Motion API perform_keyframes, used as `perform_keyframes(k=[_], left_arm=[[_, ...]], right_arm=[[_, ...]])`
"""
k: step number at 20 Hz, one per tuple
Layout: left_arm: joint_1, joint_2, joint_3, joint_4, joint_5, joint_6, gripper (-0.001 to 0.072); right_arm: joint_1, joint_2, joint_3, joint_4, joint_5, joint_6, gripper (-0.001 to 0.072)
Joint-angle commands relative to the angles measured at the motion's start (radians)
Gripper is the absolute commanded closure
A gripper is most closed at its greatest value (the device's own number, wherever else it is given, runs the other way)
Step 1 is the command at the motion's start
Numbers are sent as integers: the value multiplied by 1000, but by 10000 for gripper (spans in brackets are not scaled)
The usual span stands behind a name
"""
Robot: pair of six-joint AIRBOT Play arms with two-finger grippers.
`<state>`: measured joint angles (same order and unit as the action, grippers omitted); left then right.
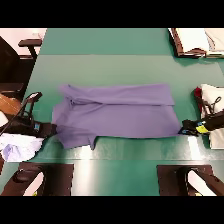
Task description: Fold the shirts.
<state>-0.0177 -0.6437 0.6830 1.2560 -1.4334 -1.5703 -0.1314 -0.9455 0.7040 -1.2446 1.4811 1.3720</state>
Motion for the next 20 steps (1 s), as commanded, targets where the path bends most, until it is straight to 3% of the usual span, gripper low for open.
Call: perform_keyframes(k=[1, 6, 14, 20], left_arm=[[0, 75, 35, -48, -158, -4, 684], [0, 6, 168, -17, 47, 1, 684], [0, -467, 375, -19, 312, 143, 682], [0, -667, 445, -19, 437, 146, 679]], right_arm=[[5, 135, 45, -119, 100, 0, 692], [12, 84, 208, -108, 41, 23, 692], [163, -378, 563, -108, -93, 27, 692], [153, -627, 786, 24, -95, 26, 690]])
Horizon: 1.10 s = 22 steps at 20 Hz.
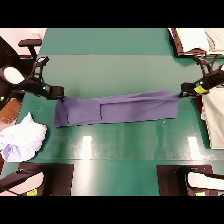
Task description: Fold the shirts.
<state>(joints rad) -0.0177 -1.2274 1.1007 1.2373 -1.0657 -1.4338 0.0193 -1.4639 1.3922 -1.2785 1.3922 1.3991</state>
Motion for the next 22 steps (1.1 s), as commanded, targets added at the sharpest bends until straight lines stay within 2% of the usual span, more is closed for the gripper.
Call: perform_keyframes(k=[1, 2, 3, 4, 6, 8, 10, 12, 16, 19, 22], left_arm=[[0, -91, 27, -1, 80, 9, 560], [0, -91, 27, 0, 96, 0, 209], [0, -90, 39, 0, 99, -18, 28], [0, -89, 58, 0, 89, -17, 37], [0, -84, 119, 0, 32, -16, 306], [0, -84, 175, -9, -34, -11, 542], [0, -85, 192, -43, -53, -5, 682], [-8, -86, 192, -85, -49, -5, 681], [-112, -94, 191, -97, -4, -8, 681], [-198, -110, 191, -98, 73, -67, 682], [-270, -169, 192, -108, 106, -124, 682]], right_arm=[[2, -135, 125, 58, -6, -1, 620], [2, -159, 151, 70, -7, -2, 369], [-3, -178, 177, 98, -2, -2, 218], [-18, -187, 191, 134, 0, -26, 218], [-56, -182, 174, 191, 8, -87, 218], [-116, -159, 113, 189, 24, -100, 218], [-191, -138, 31, 208, 32, -123, 215], [-267, -143, -45, 267, 35, -130, 104], [-326, -205, -150, 387, 42, -170, 118], [-269, -246, -160, 397, 21, -172, 120], [-176, -274, -144, 396, 3, -172, 273]])
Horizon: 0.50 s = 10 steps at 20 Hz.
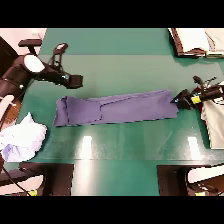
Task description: Fold the shirts.
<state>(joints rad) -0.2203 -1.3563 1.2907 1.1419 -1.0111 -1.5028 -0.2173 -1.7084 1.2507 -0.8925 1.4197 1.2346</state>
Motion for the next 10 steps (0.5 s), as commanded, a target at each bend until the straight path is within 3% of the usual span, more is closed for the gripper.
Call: perform_keyframes(k=[1, 2, 4, 7, 10], left_arm=[[-89, -65, 2, -38, 66, -62, 682], [-111, -91, 2, -72, 92, -61, 682], [-158, -148, 2, -129, 154, -61, 682], [-219, -231, 12, -188, 180, -61, 682], [-275, -315, 57, -192, 182, -60, 682]], right_arm=[[89, -29, 4, 10, -35, -9, 327], [112, -25, 15, 10, -41, -10, 392], [146, -3, 50, 9, -38, -25, 675], [161, 67, 127, 13, -31, -18, 691], [184, 158, 234, 113, 9, -4, 692]])
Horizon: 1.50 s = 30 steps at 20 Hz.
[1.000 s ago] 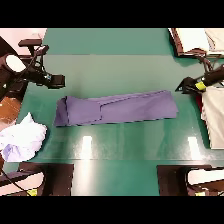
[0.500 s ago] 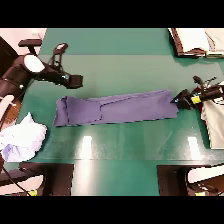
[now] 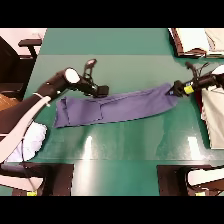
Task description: Fold the shirts.
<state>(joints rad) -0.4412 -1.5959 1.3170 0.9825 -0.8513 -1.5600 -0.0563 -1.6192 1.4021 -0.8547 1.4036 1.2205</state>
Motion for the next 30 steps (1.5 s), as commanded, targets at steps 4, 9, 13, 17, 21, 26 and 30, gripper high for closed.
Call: perform_keyframes(k=[4, 9, 13, 17, 21, 26, 30], left_arm=[[-90, -139, 86, -34, 29, -3, 682], [-91, -174, 102, -115, 70, -3, 682], [-108, -174, 102, -128, 119, 16, 682], [-104, -171, 102, -144, 143, 44, 682], [7, -55, 102, -32, 72, 44, 682], [321, 265, 102, 169, -6, 42, 681], [541, 464, 102, 246, -44, 42, 681]], right_arm=[[118, 163, 234, 148, 29, 57, 692], [296, 180, 377, 155, 24, 100, 692], [417, 177, 393, 155, -12, 107, 691], [492, 158, 393, 156, -40, 106, 692], [557, 145, 393, 157, -101, 106, 691], [778, 39, 393, 277, -293, 58, 690], [972, -126, 394, 395, -457, -84, 165]])
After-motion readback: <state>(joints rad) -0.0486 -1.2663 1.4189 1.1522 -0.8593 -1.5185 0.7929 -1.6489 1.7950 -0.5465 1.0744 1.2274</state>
